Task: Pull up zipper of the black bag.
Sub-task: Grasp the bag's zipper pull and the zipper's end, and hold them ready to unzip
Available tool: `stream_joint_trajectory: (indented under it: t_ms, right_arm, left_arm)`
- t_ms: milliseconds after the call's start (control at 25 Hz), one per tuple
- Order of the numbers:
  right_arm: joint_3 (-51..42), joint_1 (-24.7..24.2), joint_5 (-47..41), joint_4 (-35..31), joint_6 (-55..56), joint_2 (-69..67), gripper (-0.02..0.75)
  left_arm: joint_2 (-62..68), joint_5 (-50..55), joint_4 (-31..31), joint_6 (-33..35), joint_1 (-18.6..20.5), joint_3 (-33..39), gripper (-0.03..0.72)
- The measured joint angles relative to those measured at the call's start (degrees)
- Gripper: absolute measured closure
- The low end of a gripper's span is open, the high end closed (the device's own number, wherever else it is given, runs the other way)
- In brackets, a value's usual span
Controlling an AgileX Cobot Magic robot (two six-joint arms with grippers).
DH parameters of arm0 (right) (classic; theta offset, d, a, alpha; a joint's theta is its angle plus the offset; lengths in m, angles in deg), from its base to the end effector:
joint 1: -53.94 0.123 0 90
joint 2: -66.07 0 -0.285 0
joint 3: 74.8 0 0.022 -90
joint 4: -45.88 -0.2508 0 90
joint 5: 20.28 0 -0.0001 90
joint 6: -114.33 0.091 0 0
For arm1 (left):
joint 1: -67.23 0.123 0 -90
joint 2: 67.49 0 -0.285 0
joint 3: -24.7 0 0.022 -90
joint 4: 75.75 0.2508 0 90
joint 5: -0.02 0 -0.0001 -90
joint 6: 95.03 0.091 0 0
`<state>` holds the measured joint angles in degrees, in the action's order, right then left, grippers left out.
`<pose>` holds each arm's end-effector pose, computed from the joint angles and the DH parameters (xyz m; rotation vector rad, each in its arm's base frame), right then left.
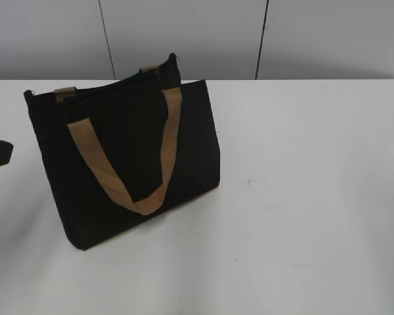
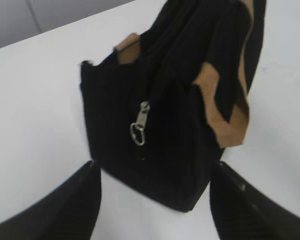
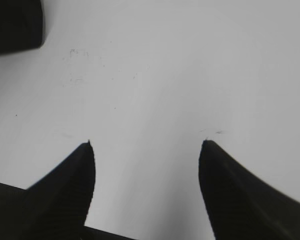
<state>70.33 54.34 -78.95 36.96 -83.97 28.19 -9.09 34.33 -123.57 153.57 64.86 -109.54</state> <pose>0.0759 0.0126 0.3340 -0.3469 2.2543 0.0312 0.1619 -0.0448 0.2739 0.7587 2.0512 -0.2500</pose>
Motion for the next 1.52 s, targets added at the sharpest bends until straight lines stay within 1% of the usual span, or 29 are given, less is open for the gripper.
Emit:
stream_joint_trajectory:
  t_ms: [80,320,520,680,960,1120,1240,1360,1520]
  right_arm:
    - [0.12,0.00,0.08,-0.06,-0.21,0.00,0.233]
    - [0.12,0.00,0.08,-0.11,-0.49,0.00,0.233]
    - [0.12,0.00,0.43,-0.11,-0.49,-0.04,0.233]
    - [0.12,0.00,1.37,-0.11,-0.49,-0.04,0.233]
    - [0.12,0.00,2.17,-0.11,-0.49,-0.04,0.233]
    - [0.12,0.00,2.47,-0.13,-0.49,-0.04,0.233]
    - [0.12,0.00,2.53,-0.13,-0.49,-0.04,0.233]
    - [0.12,0.00,2.54,-0.13,-0.49,-0.11,0.233]
    - [0.12,0.00,2.59,-0.13,-0.49,-0.11,0.233]
  left_arm:
    - [2.41,-0.69,-1.90,2.83,0.00,0.00,0.179]
    - [4.02,-2.81,-2.22,5.28,0.00,0.24,0.179]
    - [4.03,-7.72,-2.62,7.79,0.00,4.33,0.179]
    - [4.48,-11.22,-3.12,10.04,0.00,5.79,0.179]
    - [6.18,-11.67,-5.67,12.26,0.00,5.84,0.179]
    - [6.16,-10.05,-5.43,12.89,0.00,5.84,0.184]
    - [6.23,-7.74,-3.54,13.36,0.00,5.84,0.186]
    - [6.46,-7.82,-2.79,17.02,0.00,6.57,0.186]
    - [9.43,-12.38,-4.27,20.21,0.00,7.96,0.186]
